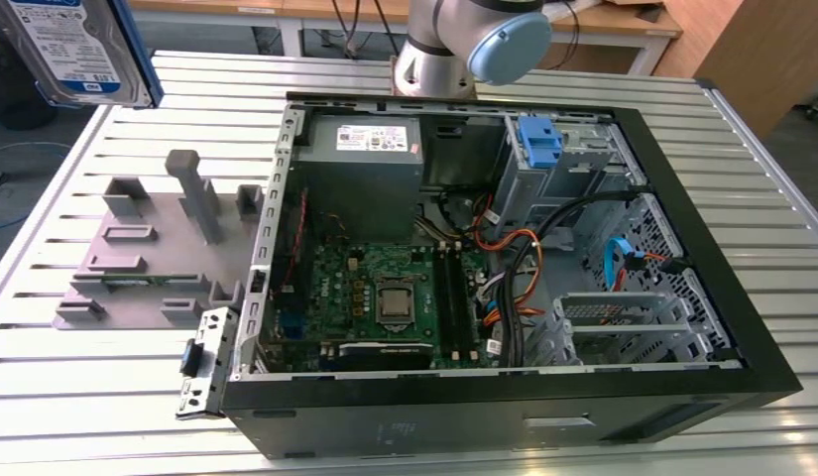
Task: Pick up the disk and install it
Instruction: 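Pick up the disk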
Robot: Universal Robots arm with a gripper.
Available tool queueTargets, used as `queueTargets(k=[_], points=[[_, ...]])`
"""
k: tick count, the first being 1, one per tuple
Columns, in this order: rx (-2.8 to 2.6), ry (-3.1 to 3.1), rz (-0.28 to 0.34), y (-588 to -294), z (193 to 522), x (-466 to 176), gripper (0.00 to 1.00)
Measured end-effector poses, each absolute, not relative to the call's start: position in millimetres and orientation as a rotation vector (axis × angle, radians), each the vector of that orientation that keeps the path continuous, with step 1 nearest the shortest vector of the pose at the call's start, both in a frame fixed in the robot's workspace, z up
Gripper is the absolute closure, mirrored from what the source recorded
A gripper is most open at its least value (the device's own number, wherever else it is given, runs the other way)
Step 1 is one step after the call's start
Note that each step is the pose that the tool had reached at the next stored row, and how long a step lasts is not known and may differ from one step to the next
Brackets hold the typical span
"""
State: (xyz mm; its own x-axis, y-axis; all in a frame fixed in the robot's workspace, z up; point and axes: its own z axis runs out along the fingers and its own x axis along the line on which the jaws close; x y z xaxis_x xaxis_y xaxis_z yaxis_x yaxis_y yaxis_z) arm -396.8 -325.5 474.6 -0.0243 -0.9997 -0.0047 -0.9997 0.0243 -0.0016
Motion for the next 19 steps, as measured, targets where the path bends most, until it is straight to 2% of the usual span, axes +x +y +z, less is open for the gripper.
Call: queueTargets(k=[19], points=[[-2.191, 2.245, 0.003, -326, 494, -397, 0.65]])
